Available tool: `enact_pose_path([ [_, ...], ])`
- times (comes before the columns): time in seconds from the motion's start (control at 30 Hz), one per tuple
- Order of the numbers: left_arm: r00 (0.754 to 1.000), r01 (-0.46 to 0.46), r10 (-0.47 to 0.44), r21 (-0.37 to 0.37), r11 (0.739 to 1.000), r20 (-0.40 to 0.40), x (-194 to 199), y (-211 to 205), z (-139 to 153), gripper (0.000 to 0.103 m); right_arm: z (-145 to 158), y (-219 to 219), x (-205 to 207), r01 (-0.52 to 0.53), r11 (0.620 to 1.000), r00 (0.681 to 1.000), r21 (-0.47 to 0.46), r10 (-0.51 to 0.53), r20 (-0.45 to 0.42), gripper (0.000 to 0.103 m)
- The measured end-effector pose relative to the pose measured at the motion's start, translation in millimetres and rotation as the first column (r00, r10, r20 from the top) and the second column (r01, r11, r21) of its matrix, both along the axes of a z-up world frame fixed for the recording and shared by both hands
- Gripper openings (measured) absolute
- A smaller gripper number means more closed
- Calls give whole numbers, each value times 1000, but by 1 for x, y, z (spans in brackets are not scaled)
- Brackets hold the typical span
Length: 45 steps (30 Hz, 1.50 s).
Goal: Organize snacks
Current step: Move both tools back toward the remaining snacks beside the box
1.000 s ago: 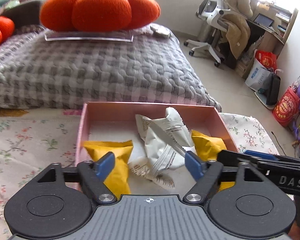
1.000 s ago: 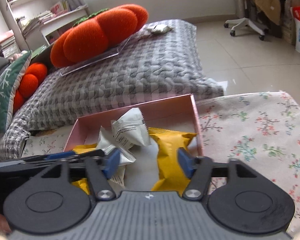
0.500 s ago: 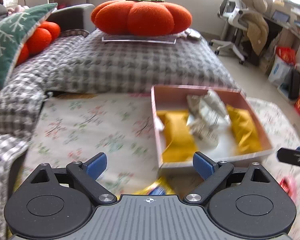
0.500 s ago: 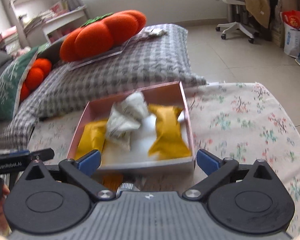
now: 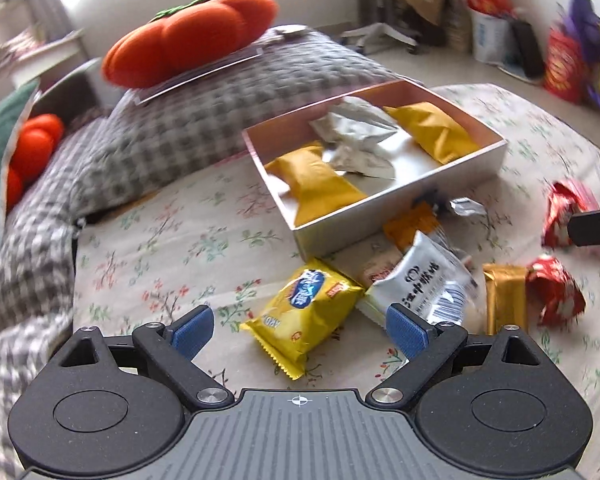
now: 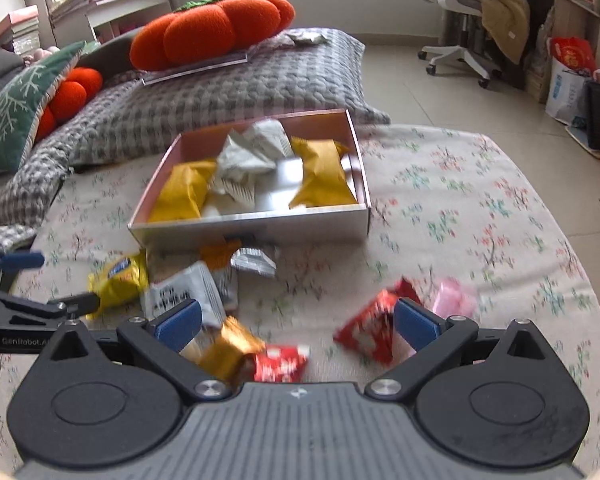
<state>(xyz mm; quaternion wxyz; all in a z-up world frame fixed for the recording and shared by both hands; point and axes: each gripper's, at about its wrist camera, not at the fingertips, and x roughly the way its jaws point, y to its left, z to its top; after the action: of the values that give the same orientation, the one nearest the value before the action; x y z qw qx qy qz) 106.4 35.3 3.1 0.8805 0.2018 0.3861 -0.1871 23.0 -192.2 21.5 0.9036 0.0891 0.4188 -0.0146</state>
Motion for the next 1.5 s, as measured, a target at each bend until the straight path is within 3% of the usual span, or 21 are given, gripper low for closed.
enact_pose_path([
  [0.47,990,135,-130,98,986,-61,20,-10,-19,94,-20,6,-23,77,984,990,162,-56,-131,98],
  [0.6,983,177,-168,123,977,-74,26,-13,-25,94,-20,11,-23,96,989,989,113,-82,-121,96],
  [0.83,968,238,-223,145,960,-112,41,-20,-37,94,-19,15,-20,112,986,988,122,-97,-124,95],
  [1.13,973,202,-181,149,968,-143,53,-22,-55,93,-21,4,-16,164,983,980,84,-153,-130,95],
  [1.2,973,191,-172,126,973,-153,54,-21,-55,87,-21,1,-17,172,982,979,76,-161,-128,95],
  [1.37,973,171,-153,94,981,-173,46,-25,-52,51,-19,-12,-20,197,980,976,26,-194,-103,95],
  [1.5,975,143,-122,101,985,-184,42,-29,-51,47,-20,-34,-22,245,969,966,40,-239,-102,95],
])
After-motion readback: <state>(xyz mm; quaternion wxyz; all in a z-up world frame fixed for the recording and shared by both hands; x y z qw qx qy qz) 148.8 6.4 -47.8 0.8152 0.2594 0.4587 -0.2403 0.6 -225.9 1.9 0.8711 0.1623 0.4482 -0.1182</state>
